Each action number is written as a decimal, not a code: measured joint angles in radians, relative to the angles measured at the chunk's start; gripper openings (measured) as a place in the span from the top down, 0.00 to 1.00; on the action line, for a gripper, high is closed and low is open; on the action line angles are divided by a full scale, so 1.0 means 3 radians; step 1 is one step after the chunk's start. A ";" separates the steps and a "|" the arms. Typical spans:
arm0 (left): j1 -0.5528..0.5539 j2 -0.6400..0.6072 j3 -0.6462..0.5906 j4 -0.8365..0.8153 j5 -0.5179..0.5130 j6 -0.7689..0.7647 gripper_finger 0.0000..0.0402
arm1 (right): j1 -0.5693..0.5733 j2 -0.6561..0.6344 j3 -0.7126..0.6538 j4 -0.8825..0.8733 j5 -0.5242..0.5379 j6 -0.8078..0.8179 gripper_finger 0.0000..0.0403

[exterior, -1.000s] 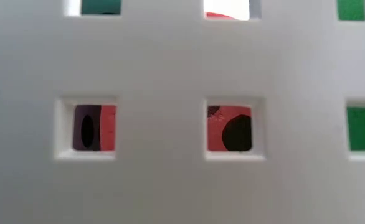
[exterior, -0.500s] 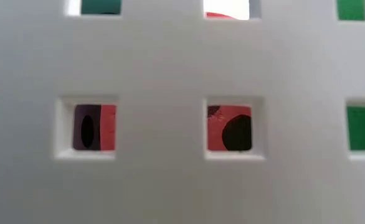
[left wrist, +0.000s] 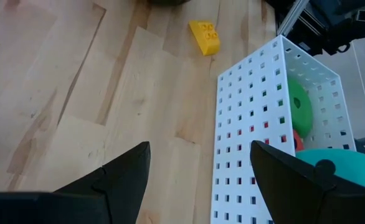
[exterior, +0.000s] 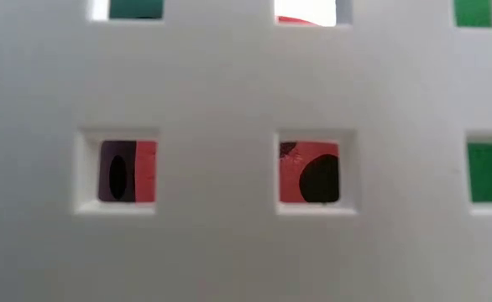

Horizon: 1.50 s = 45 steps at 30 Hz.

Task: Pick & Place Toys
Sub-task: Adjust the white bin

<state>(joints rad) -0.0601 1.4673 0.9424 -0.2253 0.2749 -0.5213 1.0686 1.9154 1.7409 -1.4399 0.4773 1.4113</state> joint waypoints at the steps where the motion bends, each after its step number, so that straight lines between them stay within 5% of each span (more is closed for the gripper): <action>1: -0.0001 0.0000 0.0000 0.0000 0.0000 0.0000 0.31 | -0.0046 0.0015 -0.0006 0.0006 -0.0070 -0.0199 0.43; 23: -0.0031 0.0000 0.0000 -0.0018 0.0049 0.0266 0.31 | -0.1225 -0.0226 -0.0487 0.0659 -0.0825 -0.3748 0.43; 33: -0.0047 0.0000 0.0000 -0.0022 0.0091 0.0266 0.31 | -0.1363 -0.0287 -0.0487 0.1021 -0.1318 -0.3992 0.43; 45: -0.0047 -0.0360 -0.0001 -0.0012 0.0110 0.0368 0.31 | -0.1368 -0.0321 -0.0512 0.1241 -0.1372 -0.3426 0.43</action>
<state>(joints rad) -0.0742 1.3593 0.9421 -0.2290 0.3077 -0.4108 0.6583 1.8191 1.5872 -1.0676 0.0657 0.3835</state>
